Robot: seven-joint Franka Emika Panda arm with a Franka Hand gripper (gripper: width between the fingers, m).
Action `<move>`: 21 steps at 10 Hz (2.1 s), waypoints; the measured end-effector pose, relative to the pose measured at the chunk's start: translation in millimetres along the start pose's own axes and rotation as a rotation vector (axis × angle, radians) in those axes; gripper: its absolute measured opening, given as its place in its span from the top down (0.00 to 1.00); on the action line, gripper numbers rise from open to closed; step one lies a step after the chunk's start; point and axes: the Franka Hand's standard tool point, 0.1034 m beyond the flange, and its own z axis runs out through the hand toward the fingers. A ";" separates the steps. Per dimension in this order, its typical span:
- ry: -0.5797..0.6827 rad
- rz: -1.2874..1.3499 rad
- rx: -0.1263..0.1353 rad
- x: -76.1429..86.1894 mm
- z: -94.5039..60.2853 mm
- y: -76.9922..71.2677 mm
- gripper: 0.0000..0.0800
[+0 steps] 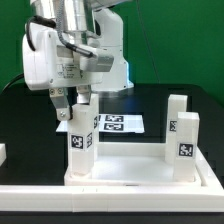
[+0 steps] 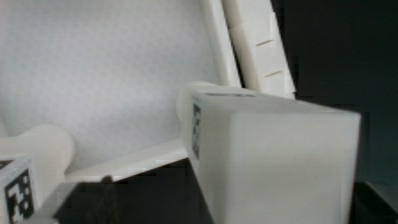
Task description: Assemble desk
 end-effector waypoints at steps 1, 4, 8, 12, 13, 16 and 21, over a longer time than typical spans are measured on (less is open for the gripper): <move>0.000 -0.011 0.000 -0.3 0.1 0.1 0.22; -0.006 -0.414 -0.048 -17.5 -1.2 0.7 0.19; 0.002 -0.668 -0.039 -13.3 -1.2 -0.2 0.19; -0.002 -1.110 -0.077 -16.2 10.2 -7.6 0.19; -0.001 -1.115 -0.074 -15.9 8.8 -8.4 0.19; 0.000 -1.087 -0.075 -15.6 9.2 -8.0 0.52; 0.012 -0.736 -0.071 -14.9 9.5 -8.0 0.64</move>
Offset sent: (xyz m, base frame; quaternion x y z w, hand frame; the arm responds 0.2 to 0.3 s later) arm 0.0077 0.0359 0.0084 -0.0264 -0.0452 -0.2248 0.9730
